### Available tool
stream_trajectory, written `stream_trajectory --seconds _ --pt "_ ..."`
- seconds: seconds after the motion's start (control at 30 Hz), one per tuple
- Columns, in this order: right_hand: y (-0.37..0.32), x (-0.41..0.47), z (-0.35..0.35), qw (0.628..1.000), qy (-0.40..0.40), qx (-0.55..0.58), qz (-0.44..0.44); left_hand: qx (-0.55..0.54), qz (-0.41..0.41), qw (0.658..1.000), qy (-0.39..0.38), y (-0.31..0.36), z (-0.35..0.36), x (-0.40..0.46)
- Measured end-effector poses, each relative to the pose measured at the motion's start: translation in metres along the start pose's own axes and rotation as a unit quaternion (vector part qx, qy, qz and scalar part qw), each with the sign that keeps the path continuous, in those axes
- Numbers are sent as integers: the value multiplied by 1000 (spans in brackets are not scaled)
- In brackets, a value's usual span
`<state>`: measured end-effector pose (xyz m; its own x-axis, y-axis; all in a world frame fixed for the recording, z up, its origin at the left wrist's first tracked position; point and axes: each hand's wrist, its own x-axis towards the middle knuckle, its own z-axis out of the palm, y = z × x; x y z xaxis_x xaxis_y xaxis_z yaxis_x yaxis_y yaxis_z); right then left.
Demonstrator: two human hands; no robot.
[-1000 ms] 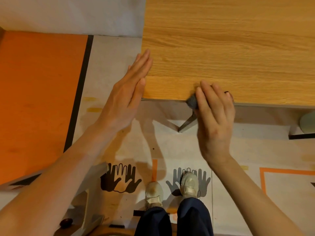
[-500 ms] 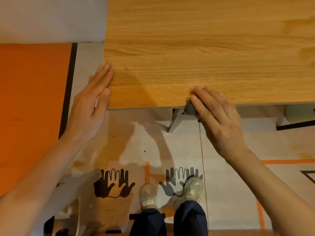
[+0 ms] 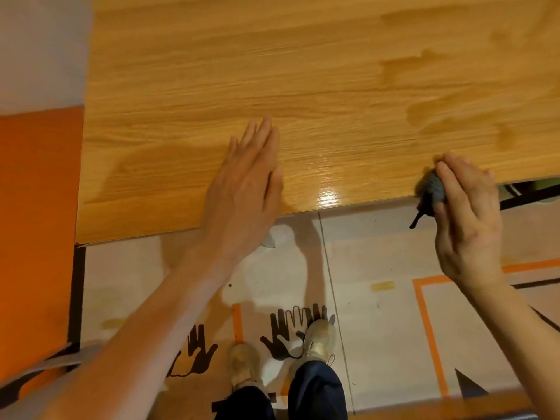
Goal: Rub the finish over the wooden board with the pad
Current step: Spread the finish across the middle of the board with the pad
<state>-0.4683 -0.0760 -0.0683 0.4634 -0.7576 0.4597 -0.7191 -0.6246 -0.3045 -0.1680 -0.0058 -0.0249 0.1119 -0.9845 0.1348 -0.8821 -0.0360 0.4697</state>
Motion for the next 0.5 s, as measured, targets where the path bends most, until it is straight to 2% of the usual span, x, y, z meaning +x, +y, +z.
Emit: stream_trajectory --seconds 0.13,0.2,0.27,0.37,0.5 --pt "-13 4 0 982 75 39 169 -1 -25 1000 -14 19 16 23" --pt "-42 12 9 971 89 57 216 13 -29 999 -14 21 19 25" --pt "-75 17 18 976 51 57 204 25 -26 999 -16 22 20 25" --pt "-109 22 25 990 -33 53 127 46 -25 998 -17 21 22 25" --pt "-74 27 1 991 -102 59 64 48 -26 998 -25 21 21 24"
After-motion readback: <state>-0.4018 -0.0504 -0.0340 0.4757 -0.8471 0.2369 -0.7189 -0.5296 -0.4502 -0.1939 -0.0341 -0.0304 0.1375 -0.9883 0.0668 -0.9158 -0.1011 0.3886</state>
